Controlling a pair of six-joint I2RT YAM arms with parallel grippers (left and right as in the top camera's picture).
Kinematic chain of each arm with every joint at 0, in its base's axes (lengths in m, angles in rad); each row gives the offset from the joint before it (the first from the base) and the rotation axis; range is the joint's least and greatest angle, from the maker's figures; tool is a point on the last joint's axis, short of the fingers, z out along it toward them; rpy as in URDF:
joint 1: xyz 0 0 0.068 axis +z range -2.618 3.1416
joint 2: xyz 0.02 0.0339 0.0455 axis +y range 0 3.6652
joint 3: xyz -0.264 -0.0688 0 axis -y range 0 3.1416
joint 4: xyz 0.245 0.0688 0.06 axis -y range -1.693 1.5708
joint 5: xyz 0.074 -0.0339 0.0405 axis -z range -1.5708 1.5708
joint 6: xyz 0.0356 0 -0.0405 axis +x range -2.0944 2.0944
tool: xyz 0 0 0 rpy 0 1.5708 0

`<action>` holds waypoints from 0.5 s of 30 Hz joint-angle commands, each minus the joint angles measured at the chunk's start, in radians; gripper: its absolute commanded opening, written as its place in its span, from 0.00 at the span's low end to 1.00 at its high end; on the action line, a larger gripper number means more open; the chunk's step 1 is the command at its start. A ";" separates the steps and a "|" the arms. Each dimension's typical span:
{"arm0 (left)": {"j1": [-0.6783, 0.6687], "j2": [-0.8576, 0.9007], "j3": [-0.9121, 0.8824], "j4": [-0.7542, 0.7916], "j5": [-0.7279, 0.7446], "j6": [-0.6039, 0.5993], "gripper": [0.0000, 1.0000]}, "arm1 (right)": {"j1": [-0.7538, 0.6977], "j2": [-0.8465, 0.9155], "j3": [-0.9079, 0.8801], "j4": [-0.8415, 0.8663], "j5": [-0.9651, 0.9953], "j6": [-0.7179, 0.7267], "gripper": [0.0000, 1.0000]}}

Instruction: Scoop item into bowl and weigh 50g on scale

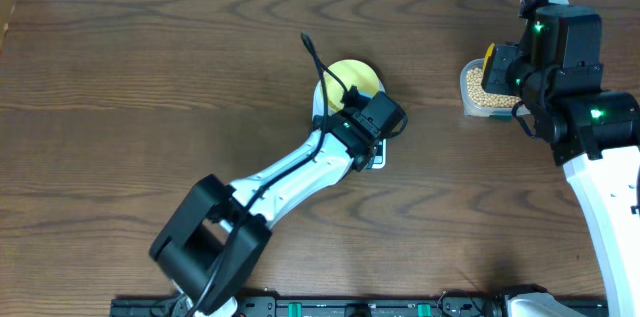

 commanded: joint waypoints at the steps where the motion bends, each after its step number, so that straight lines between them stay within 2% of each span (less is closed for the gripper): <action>1: -0.002 0.020 0.023 -0.005 -0.017 -0.014 0.85 | -0.003 0.005 0.017 0.002 -0.003 0.013 0.01; 15: -0.002 0.025 0.022 0.027 -0.018 -0.017 0.85 | -0.003 0.005 0.017 0.002 -0.003 0.013 0.01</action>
